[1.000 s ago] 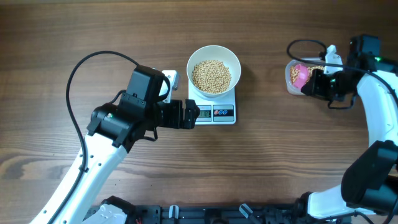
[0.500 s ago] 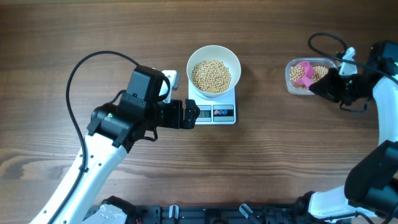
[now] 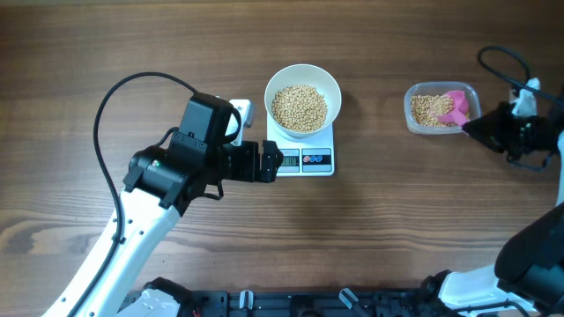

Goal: Scoop item into bowl and weigh 150g on scale

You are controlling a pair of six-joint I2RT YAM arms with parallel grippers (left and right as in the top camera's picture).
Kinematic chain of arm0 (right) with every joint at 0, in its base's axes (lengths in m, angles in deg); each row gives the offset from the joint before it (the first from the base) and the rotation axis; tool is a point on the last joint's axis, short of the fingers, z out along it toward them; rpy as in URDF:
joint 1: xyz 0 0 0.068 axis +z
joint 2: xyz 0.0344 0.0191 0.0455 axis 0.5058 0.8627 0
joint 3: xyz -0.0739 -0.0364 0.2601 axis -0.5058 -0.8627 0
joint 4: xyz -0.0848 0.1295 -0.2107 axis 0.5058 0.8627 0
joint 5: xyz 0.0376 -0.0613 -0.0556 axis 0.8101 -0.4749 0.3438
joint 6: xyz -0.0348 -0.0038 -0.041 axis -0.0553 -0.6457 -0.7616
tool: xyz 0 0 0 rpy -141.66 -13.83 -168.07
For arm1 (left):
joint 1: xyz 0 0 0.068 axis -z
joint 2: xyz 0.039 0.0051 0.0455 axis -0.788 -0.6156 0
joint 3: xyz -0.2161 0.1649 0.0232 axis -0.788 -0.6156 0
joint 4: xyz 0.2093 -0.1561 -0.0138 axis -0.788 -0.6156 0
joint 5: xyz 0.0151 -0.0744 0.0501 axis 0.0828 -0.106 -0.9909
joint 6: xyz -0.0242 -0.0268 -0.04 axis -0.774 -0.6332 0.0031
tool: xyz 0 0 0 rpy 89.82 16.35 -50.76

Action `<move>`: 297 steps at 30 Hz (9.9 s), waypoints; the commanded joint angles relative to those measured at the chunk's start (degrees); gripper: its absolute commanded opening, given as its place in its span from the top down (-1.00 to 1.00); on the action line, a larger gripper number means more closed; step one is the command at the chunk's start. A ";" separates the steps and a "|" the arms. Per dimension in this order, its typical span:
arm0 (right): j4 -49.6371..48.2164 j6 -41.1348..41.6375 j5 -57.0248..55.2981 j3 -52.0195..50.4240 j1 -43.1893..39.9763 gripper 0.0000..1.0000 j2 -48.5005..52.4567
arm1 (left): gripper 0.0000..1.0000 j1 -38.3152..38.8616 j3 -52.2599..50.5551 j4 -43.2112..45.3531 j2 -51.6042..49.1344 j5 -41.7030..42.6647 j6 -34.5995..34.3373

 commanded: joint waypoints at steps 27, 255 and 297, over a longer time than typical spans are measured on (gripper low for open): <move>4.61 -4.96 18.23 0.57 -5.51 0.91 0.92 | -1.00 0.26 -0.22 0.11 -0.24 0.50 1.20; -16.63 -19.93 -31.71 4.57 53.86 0.91 -6.40 | -1.00 0.26 -0.22 0.11 -0.24 0.48 1.20; -18.14 -23.98 -34.34 4.66 56.30 0.91 -6.43 | -1.00 0.26 -0.22 0.11 -0.24 0.48 1.20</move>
